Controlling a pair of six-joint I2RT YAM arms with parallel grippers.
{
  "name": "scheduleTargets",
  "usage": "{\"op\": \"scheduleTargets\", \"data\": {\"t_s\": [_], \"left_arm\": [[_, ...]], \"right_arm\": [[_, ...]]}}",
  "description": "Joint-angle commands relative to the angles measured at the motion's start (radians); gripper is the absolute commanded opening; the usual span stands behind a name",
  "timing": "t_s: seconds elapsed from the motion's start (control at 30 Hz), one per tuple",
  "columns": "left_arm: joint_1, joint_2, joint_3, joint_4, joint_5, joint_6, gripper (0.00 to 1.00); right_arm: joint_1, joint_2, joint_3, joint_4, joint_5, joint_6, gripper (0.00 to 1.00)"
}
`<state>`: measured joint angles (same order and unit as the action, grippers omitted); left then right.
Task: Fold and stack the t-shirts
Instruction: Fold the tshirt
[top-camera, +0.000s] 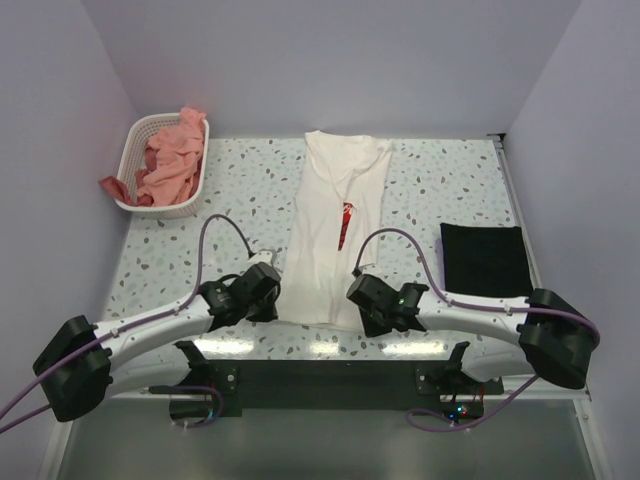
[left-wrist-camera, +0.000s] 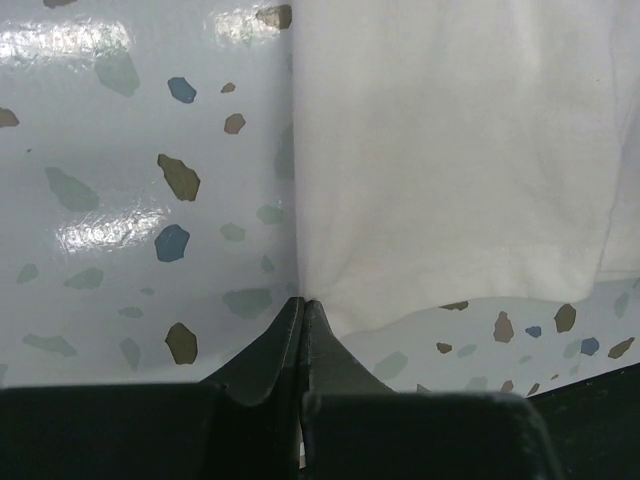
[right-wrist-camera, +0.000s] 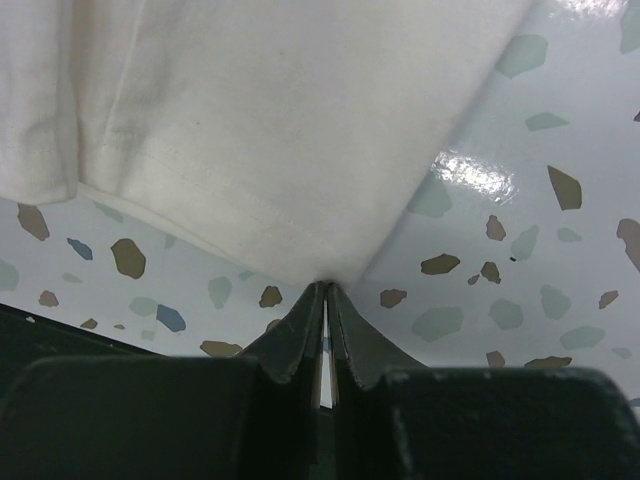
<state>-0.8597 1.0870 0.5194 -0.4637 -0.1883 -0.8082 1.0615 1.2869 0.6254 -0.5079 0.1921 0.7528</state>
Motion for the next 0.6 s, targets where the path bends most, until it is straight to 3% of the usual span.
{"op": "scheduleTargets", "data": {"t_s": [0.0, 0.43, 0.57], "left_arm": [[0.002, -0.039, -0.041, -0.03, -0.022, -0.069, 0.0], [0.033, -0.093, -0.13, 0.01, -0.008, -0.121, 0.0], [0.031, -0.131, -0.113, 0.007, -0.01, -0.105, 0.02]], "right_arm": [[0.006, -0.023, -0.019, 0.012, 0.021, 0.028, 0.08], [0.008, -0.06, -0.044, -0.004, 0.021, 0.045, 0.06], [0.006, -0.116, -0.033, -0.026, 0.0, 0.056, 0.2]]}}
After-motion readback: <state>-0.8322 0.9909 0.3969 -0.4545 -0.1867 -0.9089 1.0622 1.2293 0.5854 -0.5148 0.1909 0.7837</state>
